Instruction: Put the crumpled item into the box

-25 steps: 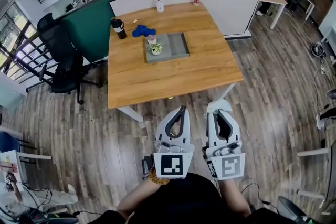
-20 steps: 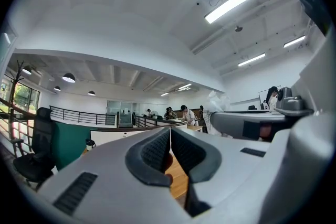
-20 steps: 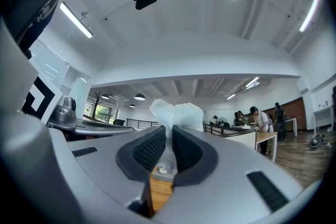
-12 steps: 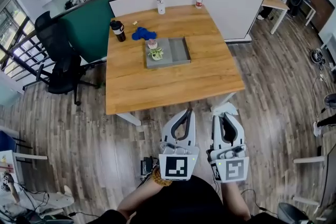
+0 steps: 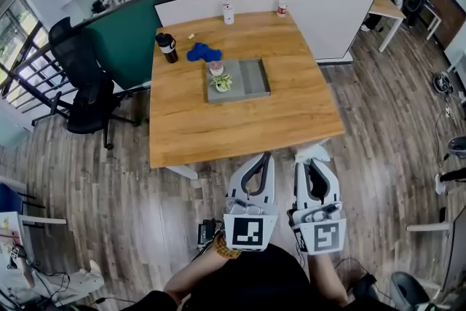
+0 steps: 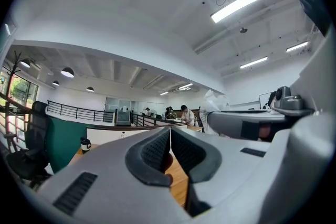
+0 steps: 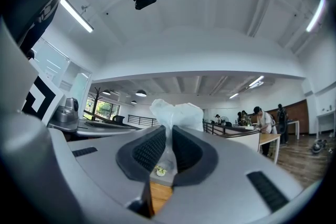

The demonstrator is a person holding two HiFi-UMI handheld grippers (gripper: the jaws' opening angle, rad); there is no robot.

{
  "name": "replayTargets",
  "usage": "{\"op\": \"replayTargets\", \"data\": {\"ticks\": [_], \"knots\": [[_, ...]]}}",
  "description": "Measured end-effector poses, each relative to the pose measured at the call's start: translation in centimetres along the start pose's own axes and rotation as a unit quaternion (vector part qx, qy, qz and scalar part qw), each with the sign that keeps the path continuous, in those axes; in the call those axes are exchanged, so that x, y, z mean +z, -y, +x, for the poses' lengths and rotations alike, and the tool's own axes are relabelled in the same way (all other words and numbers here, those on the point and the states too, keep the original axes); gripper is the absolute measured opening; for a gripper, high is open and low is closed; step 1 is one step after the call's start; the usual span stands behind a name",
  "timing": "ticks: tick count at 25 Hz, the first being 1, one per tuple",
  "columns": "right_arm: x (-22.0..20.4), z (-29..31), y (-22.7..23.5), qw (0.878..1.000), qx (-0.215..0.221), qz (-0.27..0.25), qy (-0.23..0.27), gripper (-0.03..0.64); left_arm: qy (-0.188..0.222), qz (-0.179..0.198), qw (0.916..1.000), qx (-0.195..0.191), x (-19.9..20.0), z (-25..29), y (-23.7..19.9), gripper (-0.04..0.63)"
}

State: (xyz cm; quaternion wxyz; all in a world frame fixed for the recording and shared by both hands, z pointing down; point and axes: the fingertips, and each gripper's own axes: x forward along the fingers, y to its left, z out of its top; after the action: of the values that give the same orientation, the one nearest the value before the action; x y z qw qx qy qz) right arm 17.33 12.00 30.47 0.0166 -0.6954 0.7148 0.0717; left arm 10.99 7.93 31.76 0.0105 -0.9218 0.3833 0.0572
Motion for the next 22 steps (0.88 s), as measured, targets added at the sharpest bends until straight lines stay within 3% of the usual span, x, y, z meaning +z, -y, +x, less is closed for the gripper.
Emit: {"op": "replayTargets", "data": {"ticks": [22], "knots": [[-0.8,9.5,0.0,0.999,0.005,-0.031,-0.019,0.046,0.002,-0.018,0.9998,-0.007,-0.5,4.9,-6.6,0.025]]}}
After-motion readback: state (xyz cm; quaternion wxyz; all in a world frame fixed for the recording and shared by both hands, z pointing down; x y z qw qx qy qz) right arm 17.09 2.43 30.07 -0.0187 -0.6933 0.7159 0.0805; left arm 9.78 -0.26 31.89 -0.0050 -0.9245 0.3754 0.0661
